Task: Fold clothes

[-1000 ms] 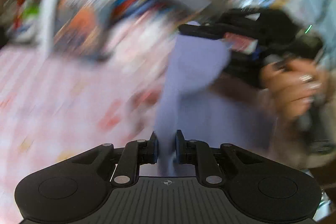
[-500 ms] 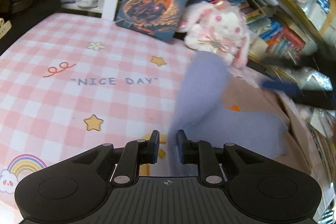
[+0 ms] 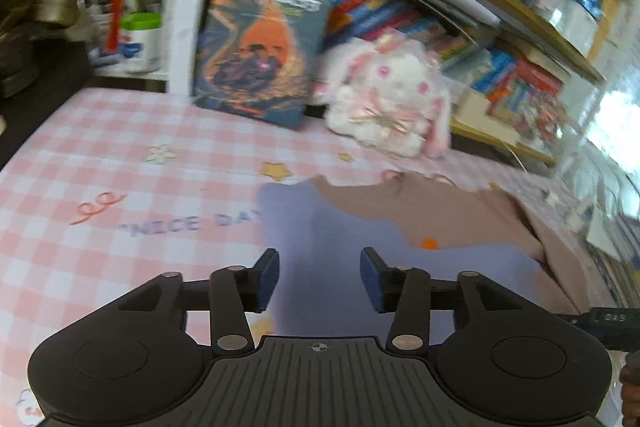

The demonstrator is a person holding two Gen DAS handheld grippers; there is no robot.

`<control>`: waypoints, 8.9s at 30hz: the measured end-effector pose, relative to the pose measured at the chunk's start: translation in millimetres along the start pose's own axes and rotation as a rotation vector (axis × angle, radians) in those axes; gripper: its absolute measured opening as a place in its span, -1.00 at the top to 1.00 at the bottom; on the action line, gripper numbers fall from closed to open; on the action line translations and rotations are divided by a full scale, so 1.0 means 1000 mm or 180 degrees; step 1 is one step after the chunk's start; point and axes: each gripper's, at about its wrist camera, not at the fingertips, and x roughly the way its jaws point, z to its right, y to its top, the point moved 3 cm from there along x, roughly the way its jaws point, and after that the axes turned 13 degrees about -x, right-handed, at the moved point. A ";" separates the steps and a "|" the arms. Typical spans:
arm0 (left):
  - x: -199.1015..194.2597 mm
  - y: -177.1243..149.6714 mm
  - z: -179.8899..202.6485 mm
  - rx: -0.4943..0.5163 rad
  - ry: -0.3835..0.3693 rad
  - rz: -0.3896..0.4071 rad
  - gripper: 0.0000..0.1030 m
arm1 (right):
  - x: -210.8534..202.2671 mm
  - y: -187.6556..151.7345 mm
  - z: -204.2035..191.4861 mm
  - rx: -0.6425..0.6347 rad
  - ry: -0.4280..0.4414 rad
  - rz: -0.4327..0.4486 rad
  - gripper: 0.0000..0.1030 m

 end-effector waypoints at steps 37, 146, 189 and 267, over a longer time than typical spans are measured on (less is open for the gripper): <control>0.072 -0.142 0.203 0.2977 0.0184 -0.0152 -0.34 | -0.015 -0.018 0.017 -0.1011 0.0162 0.0069 0.04; 0.007 -0.016 -0.101 -0.0044 0.0174 -0.0379 0.93 | -0.085 -0.110 -0.069 -0.0365 -0.0479 -0.0194 0.39; -0.042 -0.103 0.017 -0.0658 0.1347 0.0194 0.81 | -0.064 0.054 0.107 -0.1558 -0.0511 0.0344 0.91; -0.083 -0.128 -0.056 -0.0407 0.0531 -0.0273 0.97 | -0.066 -0.110 -0.020 -0.0945 -0.0325 -0.0006 0.80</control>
